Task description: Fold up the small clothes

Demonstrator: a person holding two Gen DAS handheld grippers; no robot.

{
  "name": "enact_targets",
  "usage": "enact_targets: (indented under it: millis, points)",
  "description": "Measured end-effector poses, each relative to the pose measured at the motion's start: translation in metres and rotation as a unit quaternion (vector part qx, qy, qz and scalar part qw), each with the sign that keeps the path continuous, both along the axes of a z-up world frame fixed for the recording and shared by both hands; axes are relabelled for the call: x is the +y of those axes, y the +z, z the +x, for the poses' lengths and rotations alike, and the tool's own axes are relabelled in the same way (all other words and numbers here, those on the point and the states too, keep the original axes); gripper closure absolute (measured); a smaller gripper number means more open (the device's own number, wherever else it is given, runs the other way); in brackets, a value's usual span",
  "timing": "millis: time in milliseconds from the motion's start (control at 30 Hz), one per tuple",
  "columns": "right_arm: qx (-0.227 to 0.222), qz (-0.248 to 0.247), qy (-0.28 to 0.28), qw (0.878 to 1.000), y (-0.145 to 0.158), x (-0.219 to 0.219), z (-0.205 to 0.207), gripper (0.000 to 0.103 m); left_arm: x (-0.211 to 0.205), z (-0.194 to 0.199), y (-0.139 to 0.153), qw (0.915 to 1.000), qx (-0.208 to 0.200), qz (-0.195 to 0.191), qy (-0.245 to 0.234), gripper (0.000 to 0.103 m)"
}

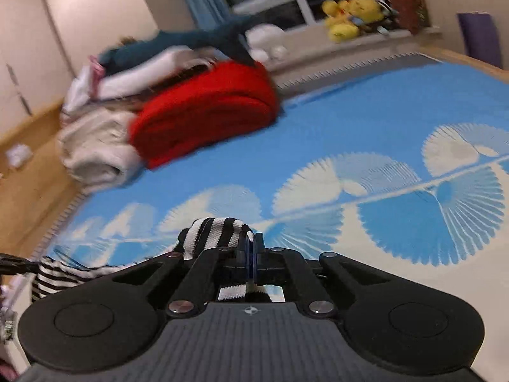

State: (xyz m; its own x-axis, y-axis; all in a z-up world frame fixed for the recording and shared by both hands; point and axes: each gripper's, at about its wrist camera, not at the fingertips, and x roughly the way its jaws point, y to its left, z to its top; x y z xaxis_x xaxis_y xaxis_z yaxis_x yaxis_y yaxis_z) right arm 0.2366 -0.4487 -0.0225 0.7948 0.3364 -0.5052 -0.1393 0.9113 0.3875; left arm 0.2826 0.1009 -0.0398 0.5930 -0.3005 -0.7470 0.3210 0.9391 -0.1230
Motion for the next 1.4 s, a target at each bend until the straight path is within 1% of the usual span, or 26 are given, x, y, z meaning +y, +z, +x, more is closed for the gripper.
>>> enact_targets:
  millis: [33, 100, 167, 233, 267, 300, 333, 367, 400, 467, 533, 600, 667, 733, 800, 867, 933, 1000, 1067, 1133, 1233, 1267, 1300, 1333, 1367, 1400]
  points:
    - [0.017, -0.018, -0.003, 1.000, -0.007, 0.008, 0.006, 0.102, -0.007, 0.006, -0.010, 0.9997, 0.009, 0.022, 0.005, 0.097]
    - [0.054, -0.077, -0.011, 0.996, -0.024, 0.027, 0.018, 0.102, -0.022, 0.017, -0.030, 0.9978, 0.019, 0.062, 0.015, 0.096]
    - [0.094, -0.123, -0.019, 0.988, -0.042, 0.042, 0.031, 0.101, -0.028, 0.025, -0.046, 0.9951, 0.047, 0.081, 0.032, 0.093]
    - [0.136, -0.145, -0.017, 0.980, -0.059, 0.050, 0.038, 0.096, -0.028, 0.029, -0.055, 0.9913, 0.087, 0.087, 0.048, 0.085]
    - [0.157, -0.147, -0.008, 0.977, -0.065, 0.051, 0.040, 0.090, -0.028, 0.030, -0.055, 0.9896, 0.103, 0.087, 0.050, 0.076]
    - [0.170, -0.151, -0.004, 0.974, -0.068, 0.051, 0.039, 0.085, -0.025, 0.031, -0.052, 0.9891, 0.108, 0.084, 0.054, 0.069]
    - [0.168, -0.156, -0.007, 0.973, -0.067, 0.050, 0.035, 0.082, -0.020, 0.029, -0.044, 0.9906, 0.103, 0.065, 0.062, 0.065]
    - [0.160, -0.154, -0.012, 0.975, -0.062, 0.047, 0.030, 0.075, -0.012, 0.027, -0.036, 0.9919, 0.098, 0.037, 0.071, 0.053]
    - [0.154, -0.142, -0.019, 0.978, -0.056, 0.041, 0.027, 0.069, -0.002, 0.026, -0.029, 0.9919, 0.096, 0.005, 0.083, 0.044]
    - [0.156, -0.097, -0.032, 0.983, -0.046, 0.025, 0.018, 0.065, 0.013, 0.022, -0.018, 0.9885, 0.098, -0.044, 0.107, 0.043]
    - [0.165, -0.068, -0.032, 0.983, -0.043, 0.013, 0.011, 0.065, 0.021, 0.013, -0.010, 0.9846, 0.106, -0.076, 0.117, 0.043]
    - [0.171, -0.065, -0.018, 0.983, -0.041, 0.009, 0.001, 0.065, 0.022, 0.001, -0.005, 0.9843, 0.115, -0.088, 0.100, 0.043]
    - [0.178, -0.070, 0.005, 0.981, -0.040, 0.006, -0.014, 0.065, 0.019, -0.017, -0.003, 0.9872, 0.124, -0.078, 0.063, 0.043]
    - [0.187, -0.077, 0.023, 0.979, -0.040, 0.003, -0.029, 0.065, 0.018, -0.035, -0.007, 0.9884, 0.136, -0.060, 0.031, 0.044]
    - [0.199, -0.079, 0.034, 0.976, -0.043, -0.002, -0.045, 0.064, 0.017, -0.059, -0.015, 0.9874, 0.154, -0.037, 0.000, 0.045]
    - [0.215, -0.079, 0.048, 0.972, -0.047, -0.007, -0.061, 0.064, 0.021, -0.079, -0.027, 0.9843, 0.174, -0.014, -0.028, 0.046]
    - [0.230, -0.082, 0.067, 0.967, -0.052, -0.007, -0.074, 0.061, 0.021, -0.097, -0.039, 0.9803, 0.187, 0.015, -0.062, 0.050]
    - [0.248, -0.090, 0.090, 0.960, -0.058, -0.003, -0.085, 0.057, 0.019, -0.110, -0.054, 0.9747, 0.203, 0.033, -0.088, 0.051]
    - [0.258, -0.110, 0.112, 0.953, -0.065, 0.004, -0.093, 0.056, 0.015, -0.119, -0.069, 0.9685, 0.218, 0.047, -0.110, 0.051]
    - [0.261, -0.121, 0.122, 0.950, -0.068, 0.008, -0.097, 0.056, 0.008, -0.122, -0.080, 0.9641, 0.227, 0.058, -0.126, 0.051]
    - [0.270, -0.122, 0.117, 0.948, -0.069, 0.011, -0.095, 0.056, 0.000, -0.120, -0.090, 0.9623, 0.232, 0.059, -0.129, 0.051]
    - [0.272, -0.123, 0.117, 0.947, -0.068, 0.012, -0.093, 0.056, -0.002, -0.118, -0.093, 0.9631, 0.229, 0.066, -0.124, 0.057]
    - [0.273, -0.124, 0.118, 0.947, -0.068, 0.012, -0.092, 0.056, -0.003, -0.115, -0.093, 0.9645, 0.227, 0.066, -0.118, 0.066]
    - [0.273, -0.128, 0.119, 0.946, -0.068, 0.013, -0.091, 0.056, -0.002, -0.112, -0.092, 0.9655, 0.228, 0.057, -0.112, 0.075]
    - [0.274, -0.130, 0.120, 0.945, -0.068, 0.014, -0.089, 0.056, -0.003, -0.110, -0.091, 0.9656, 0.229, 0.046, -0.113, 0.094]
    - [0.275, -0.132, 0.122, 0.945, -0.068, 0.015, -0.088, 0.056, -0.004, -0.110, -0.088, 0.9666, 0.223, 0.044, -0.119, 0.098]
